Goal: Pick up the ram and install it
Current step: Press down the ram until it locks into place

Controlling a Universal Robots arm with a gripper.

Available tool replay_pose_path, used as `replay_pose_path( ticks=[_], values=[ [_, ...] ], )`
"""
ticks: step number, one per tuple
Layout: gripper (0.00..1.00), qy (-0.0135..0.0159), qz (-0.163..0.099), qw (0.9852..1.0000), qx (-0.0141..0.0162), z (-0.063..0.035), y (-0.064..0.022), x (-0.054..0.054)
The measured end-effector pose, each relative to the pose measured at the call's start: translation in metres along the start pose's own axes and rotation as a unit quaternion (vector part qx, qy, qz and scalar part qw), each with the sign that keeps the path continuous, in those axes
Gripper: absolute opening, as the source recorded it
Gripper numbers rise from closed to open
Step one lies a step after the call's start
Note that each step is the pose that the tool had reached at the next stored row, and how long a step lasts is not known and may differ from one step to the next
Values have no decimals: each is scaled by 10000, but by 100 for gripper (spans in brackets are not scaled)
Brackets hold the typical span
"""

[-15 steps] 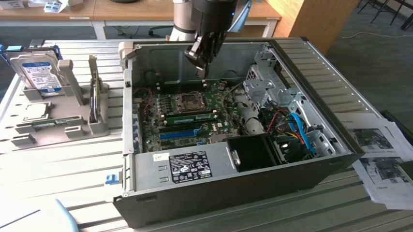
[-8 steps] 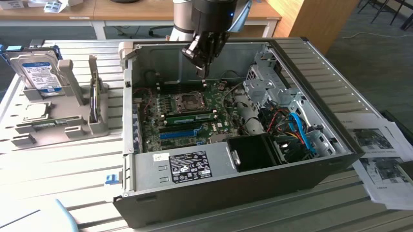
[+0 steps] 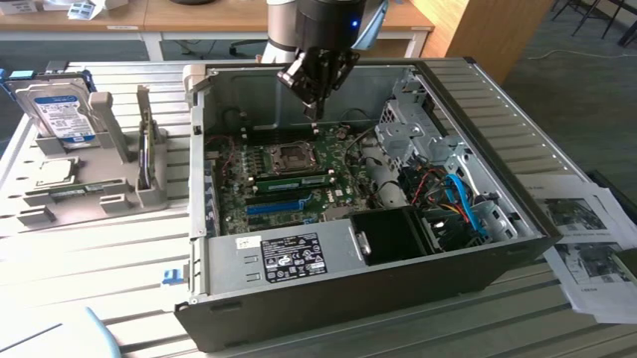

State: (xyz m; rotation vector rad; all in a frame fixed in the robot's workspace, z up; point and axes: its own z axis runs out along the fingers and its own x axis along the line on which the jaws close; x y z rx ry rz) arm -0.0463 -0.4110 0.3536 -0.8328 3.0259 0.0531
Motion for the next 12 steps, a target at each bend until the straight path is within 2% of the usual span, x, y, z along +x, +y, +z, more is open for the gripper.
replay_pose_path(
  ticks=[3,6,12],
  values=[
    [9,-13,247,9997,10,0,0,0],
    [9,-25,490,9988,20,0,0,0],
    [9,-48,984,9951,41,-1,0,0]
  ],
)
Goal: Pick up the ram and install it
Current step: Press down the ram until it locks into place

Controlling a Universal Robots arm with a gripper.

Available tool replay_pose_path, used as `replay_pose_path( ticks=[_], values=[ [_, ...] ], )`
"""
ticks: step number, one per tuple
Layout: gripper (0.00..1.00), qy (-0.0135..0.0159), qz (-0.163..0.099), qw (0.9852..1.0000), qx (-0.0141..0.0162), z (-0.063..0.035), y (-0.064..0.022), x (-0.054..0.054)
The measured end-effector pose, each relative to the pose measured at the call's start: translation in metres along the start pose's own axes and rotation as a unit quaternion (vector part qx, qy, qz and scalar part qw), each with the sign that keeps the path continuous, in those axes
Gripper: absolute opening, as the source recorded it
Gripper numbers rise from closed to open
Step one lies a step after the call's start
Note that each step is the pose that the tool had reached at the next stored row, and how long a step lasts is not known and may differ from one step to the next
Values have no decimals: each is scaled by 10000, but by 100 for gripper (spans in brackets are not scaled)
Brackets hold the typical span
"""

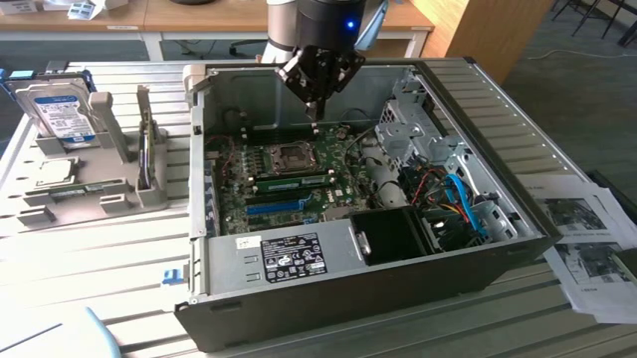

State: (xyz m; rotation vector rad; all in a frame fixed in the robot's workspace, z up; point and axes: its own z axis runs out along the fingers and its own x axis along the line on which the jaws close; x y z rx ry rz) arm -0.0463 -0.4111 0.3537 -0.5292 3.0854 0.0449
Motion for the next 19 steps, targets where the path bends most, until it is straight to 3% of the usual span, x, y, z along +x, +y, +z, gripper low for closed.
replay_pose_path(
  ticks=[5,10,15,19],
  values=[
    [9,-18,423,9991,16,0,0,0],
    [9,-34,843,9964,33,0,0,0],
    [9,-49,1266,9919,50,1,0,0],
    [9,-59,1605,9870,63,1,0,0]
  ],
)
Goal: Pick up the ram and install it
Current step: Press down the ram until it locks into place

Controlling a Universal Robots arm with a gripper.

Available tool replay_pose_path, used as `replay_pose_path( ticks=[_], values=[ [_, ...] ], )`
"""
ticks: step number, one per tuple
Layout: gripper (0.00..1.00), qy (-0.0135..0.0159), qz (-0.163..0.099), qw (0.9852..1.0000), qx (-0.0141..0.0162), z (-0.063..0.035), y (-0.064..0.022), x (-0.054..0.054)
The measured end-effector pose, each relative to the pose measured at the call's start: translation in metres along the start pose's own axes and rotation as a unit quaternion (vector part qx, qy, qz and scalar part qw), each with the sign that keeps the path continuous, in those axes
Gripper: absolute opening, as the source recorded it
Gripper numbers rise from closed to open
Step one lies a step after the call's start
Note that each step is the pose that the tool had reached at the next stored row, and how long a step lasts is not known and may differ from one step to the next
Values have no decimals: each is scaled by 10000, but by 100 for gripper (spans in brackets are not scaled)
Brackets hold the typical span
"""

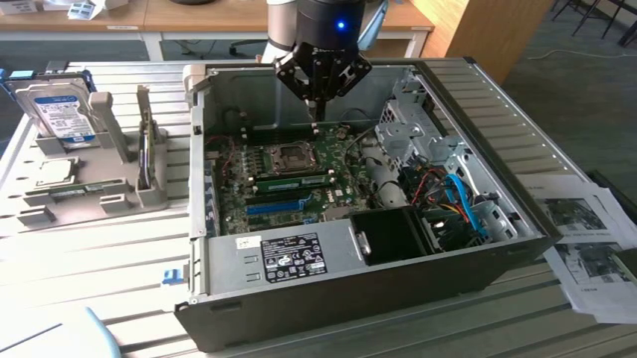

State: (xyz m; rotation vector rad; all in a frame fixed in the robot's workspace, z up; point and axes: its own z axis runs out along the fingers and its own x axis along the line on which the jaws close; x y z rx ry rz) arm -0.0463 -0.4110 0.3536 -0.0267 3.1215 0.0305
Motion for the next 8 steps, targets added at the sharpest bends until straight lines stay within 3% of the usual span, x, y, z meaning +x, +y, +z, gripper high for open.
replay_pose_path(
  ticks=[2,8],
  values=[
    [9,-2,112,9999,3,1,0,0],
    [9,1,116,9999,4,0,0,1]
  ],
)
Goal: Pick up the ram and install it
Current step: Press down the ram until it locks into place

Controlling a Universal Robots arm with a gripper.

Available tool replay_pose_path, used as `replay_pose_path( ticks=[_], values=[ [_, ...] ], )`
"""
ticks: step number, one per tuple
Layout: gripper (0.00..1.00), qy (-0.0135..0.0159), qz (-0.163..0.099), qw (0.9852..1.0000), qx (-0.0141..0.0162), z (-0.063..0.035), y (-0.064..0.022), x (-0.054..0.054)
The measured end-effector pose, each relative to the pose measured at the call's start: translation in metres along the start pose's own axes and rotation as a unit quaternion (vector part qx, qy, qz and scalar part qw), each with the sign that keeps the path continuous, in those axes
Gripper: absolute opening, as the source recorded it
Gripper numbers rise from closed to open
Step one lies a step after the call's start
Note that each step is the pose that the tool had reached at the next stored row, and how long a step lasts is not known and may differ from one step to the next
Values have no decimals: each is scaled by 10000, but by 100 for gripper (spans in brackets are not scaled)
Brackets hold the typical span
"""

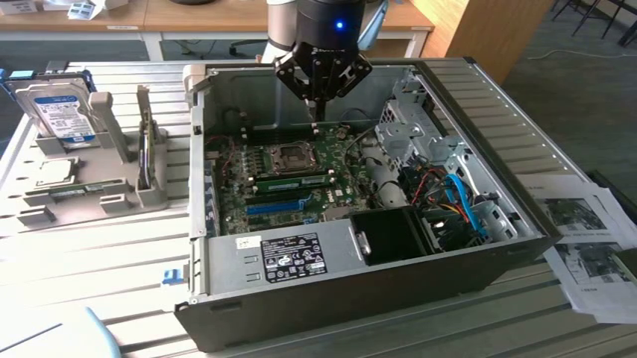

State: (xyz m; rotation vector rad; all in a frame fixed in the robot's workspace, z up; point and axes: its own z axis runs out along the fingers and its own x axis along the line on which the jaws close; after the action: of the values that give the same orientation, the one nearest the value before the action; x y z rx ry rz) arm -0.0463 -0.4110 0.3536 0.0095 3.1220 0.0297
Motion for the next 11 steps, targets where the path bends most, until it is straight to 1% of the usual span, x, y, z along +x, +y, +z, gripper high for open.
replay_pose_path(
  ticks=[4,8,11],
  values=[
    [9,21,0,10000,0,0,0,-1],
    [9,81,1,10000,0,0,0,-1],
    [9,113,2,9999,1,0,0,0]
  ],
)
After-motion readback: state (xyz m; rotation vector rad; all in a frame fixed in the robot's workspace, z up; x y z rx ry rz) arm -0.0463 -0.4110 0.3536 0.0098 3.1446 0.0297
